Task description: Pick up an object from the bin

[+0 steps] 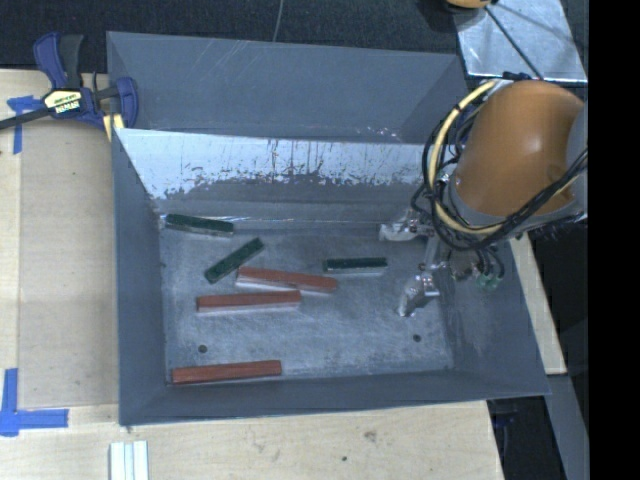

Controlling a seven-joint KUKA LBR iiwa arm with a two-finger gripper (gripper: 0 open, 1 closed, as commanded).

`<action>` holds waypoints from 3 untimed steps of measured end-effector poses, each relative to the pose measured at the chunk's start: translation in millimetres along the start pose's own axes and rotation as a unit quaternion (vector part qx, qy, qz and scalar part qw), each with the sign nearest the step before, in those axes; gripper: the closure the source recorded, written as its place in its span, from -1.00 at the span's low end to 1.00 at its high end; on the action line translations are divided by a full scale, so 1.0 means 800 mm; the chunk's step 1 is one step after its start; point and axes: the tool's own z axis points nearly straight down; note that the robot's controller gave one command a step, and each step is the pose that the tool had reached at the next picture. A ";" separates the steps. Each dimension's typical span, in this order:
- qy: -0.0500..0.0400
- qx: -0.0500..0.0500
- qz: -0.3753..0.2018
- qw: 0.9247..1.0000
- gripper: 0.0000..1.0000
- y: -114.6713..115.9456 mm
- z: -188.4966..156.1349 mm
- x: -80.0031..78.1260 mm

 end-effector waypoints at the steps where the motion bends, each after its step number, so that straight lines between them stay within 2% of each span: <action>1: 0.000 0.000 0.000 1.000 -1.00 0.000 0.000 0.000; 2: -0.005 0.001 -0.031 1.000 -1.00 0.013 0.026 -0.034; 3: -0.014 -0.001 0.037 0.999 1.00 0.007 0.141 -0.051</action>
Offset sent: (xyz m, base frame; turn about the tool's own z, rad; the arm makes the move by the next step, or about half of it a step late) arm 0.0689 0.0344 -0.0724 -0.1797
